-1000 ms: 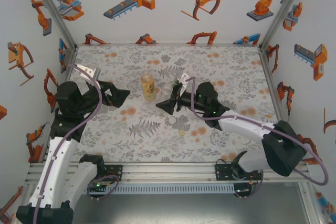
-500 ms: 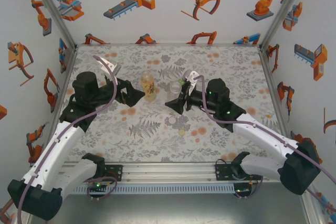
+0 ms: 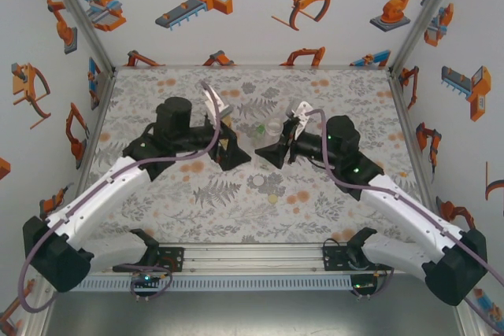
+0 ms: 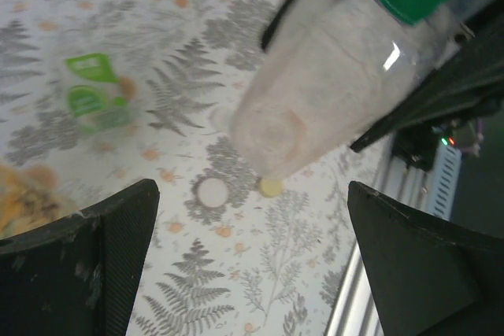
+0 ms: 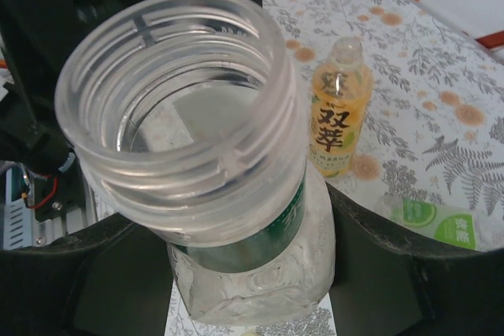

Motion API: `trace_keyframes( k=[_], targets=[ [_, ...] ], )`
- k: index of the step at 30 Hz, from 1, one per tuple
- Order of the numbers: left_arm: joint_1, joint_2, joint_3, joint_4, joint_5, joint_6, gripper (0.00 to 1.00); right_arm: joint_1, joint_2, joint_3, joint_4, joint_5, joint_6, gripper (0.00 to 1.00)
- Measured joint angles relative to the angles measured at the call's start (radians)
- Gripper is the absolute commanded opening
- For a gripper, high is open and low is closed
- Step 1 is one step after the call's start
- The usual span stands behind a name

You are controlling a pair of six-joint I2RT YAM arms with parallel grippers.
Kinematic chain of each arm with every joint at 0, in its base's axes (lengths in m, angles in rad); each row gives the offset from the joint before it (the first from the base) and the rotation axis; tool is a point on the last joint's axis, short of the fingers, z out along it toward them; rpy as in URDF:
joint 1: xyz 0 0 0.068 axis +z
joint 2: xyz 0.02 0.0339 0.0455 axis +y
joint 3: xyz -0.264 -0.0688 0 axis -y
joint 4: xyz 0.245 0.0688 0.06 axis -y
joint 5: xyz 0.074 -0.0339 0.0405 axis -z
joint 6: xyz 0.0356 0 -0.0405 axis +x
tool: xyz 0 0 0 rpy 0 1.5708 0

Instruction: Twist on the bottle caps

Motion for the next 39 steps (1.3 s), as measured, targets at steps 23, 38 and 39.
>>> trace_keyframes(
  k=[23,38,39],
  targets=[
    [-0.119,-0.003,-0.185,0.682,0.226,-0.051,0.97,0.000,-0.070,0.121,0.080,-0.284,0.185,0.27],
    [-0.187,0.085,-0.162,0.782,0.248,-0.086,0.87,-0.002,-0.067,0.121,0.178,-0.286,0.237,0.27],
    [-0.187,0.086,-0.162,0.787,0.248,-0.088,0.84,-0.002,-0.067,0.121,0.179,-0.286,0.237,0.27]
  ],
)
